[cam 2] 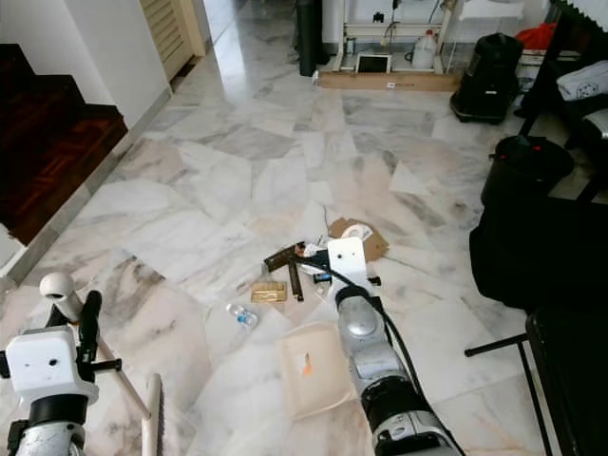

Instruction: Sweep floor

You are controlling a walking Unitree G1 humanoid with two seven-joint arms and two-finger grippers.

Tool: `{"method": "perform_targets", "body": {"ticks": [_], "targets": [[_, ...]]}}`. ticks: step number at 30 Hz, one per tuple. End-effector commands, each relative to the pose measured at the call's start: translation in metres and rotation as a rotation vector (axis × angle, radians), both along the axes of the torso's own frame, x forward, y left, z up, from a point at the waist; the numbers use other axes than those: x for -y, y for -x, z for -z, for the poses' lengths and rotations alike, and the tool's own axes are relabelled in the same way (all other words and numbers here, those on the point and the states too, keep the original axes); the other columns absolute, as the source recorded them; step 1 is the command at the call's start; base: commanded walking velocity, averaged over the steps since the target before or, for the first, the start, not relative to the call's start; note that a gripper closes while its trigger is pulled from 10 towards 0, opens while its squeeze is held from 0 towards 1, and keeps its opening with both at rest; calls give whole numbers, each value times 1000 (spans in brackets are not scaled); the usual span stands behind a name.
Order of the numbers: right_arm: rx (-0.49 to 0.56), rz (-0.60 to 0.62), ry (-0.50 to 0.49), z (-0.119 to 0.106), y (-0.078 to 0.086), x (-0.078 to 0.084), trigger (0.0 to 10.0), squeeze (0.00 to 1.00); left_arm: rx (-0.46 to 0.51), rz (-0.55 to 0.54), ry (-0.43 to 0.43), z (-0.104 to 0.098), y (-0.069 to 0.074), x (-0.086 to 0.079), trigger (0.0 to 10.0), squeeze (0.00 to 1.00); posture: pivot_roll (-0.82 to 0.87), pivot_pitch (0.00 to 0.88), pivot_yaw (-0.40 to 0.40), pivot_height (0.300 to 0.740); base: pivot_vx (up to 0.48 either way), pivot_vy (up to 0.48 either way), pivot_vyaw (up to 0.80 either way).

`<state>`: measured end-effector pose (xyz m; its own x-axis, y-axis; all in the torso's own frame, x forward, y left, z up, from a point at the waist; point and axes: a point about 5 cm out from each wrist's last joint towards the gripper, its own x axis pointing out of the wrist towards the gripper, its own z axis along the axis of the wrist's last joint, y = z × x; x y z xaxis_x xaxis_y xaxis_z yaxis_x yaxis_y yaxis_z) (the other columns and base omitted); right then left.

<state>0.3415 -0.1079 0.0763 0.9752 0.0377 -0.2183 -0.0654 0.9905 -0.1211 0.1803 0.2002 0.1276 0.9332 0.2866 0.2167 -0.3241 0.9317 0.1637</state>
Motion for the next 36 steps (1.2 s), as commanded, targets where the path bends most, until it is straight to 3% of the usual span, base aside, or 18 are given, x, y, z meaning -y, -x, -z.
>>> {"method": "perform_targets", "body": {"ticks": [1,4,10,19,23,36], "targets": [[73,-11,-31,-22,-9,-7,10000,0,46,-30,-36,-11,3,-4,10000,0,-6,82,65,740,0,0,0],[59,-14,-14,-22,-9,-7,10000,0,46,-31,-36,-11,3,-5,10000,0,-5,86,64,740,0,0,0],[-73,91,80,-9,-6,10,10000,0,47,-35,-39,-12,2,-6,10000,0,-10,100,67,740,0,0,0],[-153,133,72,-5,-3,11,10000,0,45,-35,-41,-12,2,-7,10000,0,-11,108,67,740,0,0,0],[-227,145,20,5,-2,7,10000,0,42,-32,-39,-12,2,-6,10000,0,-4,112,68,740,0,0,0],[-273,154,22,20,-1,4,10000,0,23,-30,-38,-10,6,-6,10000,0,14,135,75,740,0,0,0]]}}
